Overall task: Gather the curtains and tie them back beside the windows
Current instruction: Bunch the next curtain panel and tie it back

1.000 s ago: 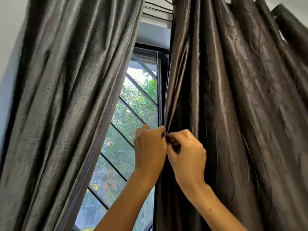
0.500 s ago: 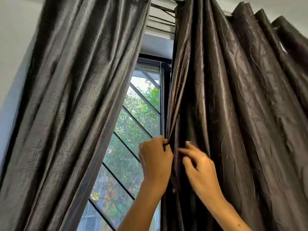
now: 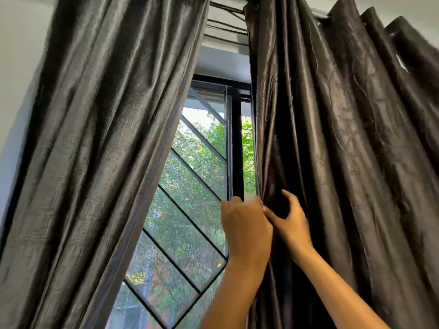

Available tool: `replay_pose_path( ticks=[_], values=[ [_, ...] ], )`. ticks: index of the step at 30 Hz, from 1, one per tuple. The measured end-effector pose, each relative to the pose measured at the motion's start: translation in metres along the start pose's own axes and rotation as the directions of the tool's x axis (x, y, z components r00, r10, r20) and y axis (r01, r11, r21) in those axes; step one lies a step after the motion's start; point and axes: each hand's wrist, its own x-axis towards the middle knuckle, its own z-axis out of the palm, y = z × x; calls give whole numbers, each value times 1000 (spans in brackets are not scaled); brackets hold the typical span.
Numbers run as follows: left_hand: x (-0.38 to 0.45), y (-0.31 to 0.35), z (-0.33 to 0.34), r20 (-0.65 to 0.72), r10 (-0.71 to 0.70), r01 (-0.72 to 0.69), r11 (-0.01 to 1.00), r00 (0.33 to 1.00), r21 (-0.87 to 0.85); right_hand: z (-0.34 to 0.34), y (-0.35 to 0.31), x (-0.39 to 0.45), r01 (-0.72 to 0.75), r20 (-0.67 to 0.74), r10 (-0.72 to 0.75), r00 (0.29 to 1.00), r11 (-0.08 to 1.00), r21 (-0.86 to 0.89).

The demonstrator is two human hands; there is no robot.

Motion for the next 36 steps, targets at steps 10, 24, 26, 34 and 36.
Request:
replay_pose_path(
  ticks=[10, 24, 26, 34, 36],
  values=[
    [-9, 10, 33, -104, -64, 35, 966, 993, -257, -12, 15, 10, -228, 286, 146, 947, 932, 281],
    [-8, -13, 20, -201, -127, 118, 991, 971, -57, -18, 18, -14, 259, -292, -242, 925, 966, 18],
    [-10, -8, 17, -243, -27, 37, 999, 970, 36, -19, 10, -28, 437, -240, -458, 856, 889, -138],
    [-24, 0, 32, -207, 167, -145, 982, 964, 117, -22, 11, -44, 290, 176, -331, 927, 931, 221],
    [-23, 3, 35, -172, 125, -110, 989, 977, 98, -24, 13, -47, 229, 258, -316, 913, 921, 315]
  ],
)
